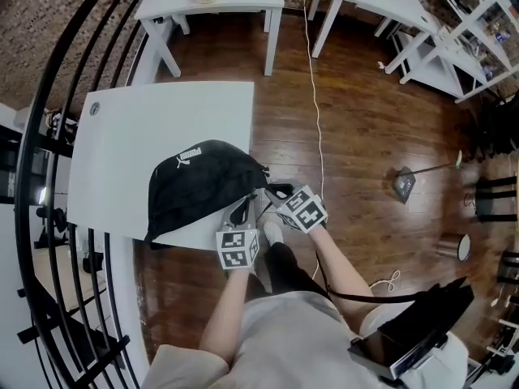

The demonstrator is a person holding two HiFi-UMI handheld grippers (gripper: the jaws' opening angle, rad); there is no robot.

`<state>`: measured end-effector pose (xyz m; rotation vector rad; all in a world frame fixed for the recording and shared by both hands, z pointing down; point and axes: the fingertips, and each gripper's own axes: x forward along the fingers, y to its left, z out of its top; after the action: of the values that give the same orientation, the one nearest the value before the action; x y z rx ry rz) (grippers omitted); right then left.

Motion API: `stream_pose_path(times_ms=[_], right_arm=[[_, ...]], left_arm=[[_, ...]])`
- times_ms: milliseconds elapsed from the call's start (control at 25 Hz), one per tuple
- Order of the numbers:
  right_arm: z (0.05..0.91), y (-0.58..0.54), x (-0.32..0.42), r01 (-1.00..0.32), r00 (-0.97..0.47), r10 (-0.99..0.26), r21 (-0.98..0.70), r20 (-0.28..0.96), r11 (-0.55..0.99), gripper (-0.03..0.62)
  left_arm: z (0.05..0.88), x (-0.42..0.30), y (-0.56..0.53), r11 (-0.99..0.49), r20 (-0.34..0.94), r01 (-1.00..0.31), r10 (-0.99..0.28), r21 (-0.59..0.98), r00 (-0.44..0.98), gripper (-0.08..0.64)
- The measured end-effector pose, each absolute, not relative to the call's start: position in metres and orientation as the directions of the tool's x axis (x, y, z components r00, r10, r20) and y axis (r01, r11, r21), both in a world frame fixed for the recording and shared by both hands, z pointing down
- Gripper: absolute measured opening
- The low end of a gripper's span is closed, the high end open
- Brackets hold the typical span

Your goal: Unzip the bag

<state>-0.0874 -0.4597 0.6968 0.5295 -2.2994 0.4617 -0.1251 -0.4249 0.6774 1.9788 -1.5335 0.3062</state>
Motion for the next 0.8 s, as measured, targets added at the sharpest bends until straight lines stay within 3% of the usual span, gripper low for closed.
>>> stream_pose_path(times_ms=[520, 800], right_arm=[[0.73, -0.46, -0.071, -0.561, -0.581, -0.261, -0.148, 0.771, 0.814, 0.032], [0.74, -0.471, -0.071, -0.627, -0.546, -0.315, -0.13, 0.776, 0.768, 0.032]], left_arm=[[0.723, -0.245, -0.328, 0.011, 0.718, -0.977, -0.68, 0.211, 0.148, 0.02], [0.734, -0.408, -0.257, 0.226, 0.772, -0.973, -0.626, 0.045, -0.11, 0.021]])
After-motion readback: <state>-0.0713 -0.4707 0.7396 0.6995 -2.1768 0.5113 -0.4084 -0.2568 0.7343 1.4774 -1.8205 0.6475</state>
